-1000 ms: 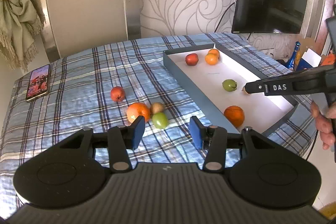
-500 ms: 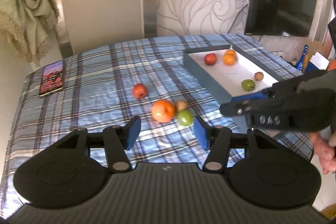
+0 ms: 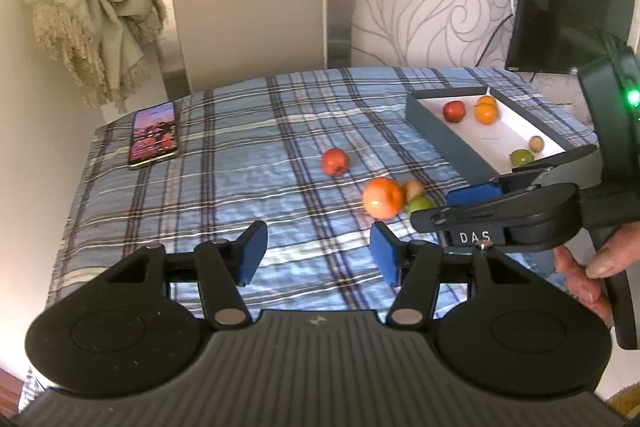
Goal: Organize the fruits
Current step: 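Grasp a large orange with the left tool while the right tool grasps a small green fruit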
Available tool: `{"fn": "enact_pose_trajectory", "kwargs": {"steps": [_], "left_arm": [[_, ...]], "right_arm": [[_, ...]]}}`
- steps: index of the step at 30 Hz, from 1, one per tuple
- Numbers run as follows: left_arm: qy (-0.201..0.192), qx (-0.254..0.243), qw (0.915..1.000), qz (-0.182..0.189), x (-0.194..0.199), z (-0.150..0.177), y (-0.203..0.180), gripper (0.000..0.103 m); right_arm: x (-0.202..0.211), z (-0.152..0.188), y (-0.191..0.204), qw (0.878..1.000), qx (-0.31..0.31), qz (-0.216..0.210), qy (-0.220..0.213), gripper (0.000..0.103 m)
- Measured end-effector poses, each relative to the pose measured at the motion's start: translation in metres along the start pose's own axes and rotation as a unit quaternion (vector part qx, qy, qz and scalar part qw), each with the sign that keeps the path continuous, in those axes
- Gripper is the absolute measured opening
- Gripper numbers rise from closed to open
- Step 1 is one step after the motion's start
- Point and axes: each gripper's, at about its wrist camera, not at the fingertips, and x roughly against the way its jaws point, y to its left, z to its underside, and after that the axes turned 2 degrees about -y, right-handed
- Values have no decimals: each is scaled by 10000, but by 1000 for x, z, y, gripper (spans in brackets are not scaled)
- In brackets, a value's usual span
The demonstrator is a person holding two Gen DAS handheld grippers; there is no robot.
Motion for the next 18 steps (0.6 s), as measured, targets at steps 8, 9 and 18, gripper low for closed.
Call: {"fn": "enact_pose_trajectory", "kwargs": {"steps": [8,9,18], "left_arm": [[9,-17,10000,-17,-3,0,3,63],[15,-22,10000,9,-5,-1,2,63],[16,-178,9995,260,-26,-8,-17,63]], "right_arm": [[-20,0,1,9998,92,123,157,25],[-21,1,2,9997,130,122,157,25],[5,0,-4,9999,77,26,79,25]]}}
